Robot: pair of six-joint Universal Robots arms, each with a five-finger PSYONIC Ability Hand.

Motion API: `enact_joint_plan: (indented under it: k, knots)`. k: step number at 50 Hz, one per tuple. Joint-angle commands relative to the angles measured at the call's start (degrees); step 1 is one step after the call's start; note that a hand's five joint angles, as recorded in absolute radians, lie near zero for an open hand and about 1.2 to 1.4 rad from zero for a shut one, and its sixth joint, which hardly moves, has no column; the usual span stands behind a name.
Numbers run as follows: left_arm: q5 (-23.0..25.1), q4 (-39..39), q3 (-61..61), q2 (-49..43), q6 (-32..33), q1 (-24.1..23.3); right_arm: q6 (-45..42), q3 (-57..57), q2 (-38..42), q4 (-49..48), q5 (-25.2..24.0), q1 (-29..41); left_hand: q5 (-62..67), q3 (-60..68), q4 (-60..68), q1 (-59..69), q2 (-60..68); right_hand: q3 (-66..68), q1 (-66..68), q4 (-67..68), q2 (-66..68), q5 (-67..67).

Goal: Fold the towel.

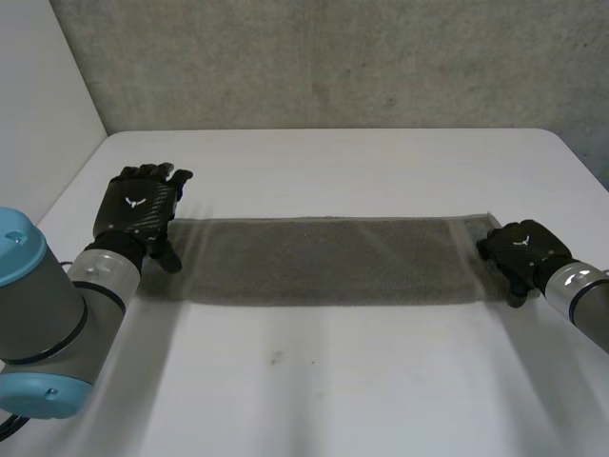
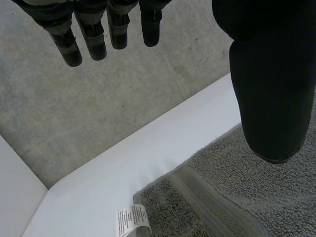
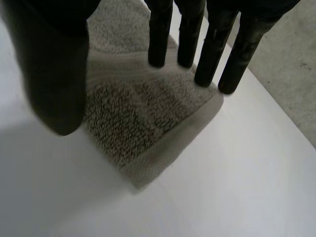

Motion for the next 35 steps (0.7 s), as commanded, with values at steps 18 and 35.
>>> enact_joint_plan:
  k: [18,35]
  knots:
    - [-0.1,-0.1,-0.7,0.0,0.2,0.0,-14.9,-10.3,3.7,-2.0,6.7,-13.9,-1.8,0.4,0.5,0.1,0.6,49.7,49.9,49.6,50.0,49.0]
    - [-0.1,0.0,-0.9,0.1,0.2,0.0,-2.9,-27.8,0.3,5.9,6.8,9.5,-1.8,0.4,0.5,0.1,0.6,49.7,49.9,49.6,50.0,49.0]
